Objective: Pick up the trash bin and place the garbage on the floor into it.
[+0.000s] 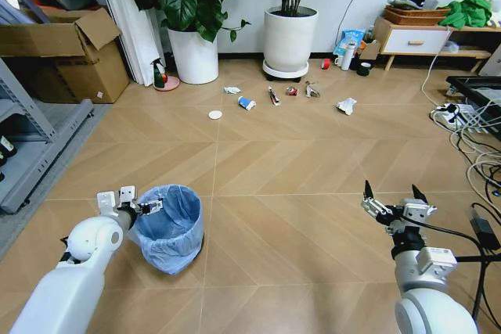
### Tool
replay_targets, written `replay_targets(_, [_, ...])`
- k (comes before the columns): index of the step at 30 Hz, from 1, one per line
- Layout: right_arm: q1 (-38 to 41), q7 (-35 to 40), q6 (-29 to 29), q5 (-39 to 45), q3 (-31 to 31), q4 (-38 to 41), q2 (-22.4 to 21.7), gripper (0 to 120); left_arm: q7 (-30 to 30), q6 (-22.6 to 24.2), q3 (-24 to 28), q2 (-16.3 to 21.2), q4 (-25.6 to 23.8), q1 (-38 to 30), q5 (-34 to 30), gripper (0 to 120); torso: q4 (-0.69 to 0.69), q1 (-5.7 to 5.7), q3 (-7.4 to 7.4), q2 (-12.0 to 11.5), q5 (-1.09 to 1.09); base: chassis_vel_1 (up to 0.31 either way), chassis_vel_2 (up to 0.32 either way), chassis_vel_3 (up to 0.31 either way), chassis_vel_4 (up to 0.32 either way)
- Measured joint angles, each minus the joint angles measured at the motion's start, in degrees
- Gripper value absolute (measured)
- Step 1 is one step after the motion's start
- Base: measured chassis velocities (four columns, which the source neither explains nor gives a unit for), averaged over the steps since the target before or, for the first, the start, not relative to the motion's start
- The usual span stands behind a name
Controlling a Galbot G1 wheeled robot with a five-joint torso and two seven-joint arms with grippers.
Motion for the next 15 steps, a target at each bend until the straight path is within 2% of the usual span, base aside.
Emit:
replay_targets(9, [-0.04,0.01,0.26,-0.10,-0.15,-0.07,0.04,100,0.17,0.59,0.46,0.49,1.74,-0.56,0.85,100,0.00,0.00,0.00,0.00,-0.01,0.000,0.000,0.000,0.000])
replay_targets(15, [-0.21,0.01,0.36,-0.14,-0.12,-0.07,0.02,100,0.13,0.38,1.12,0.53,3.02,-1.00,1.48,95,0.00,0.00,0.00,0.00,-0.01,0.000,0.000,0.000,0.000])
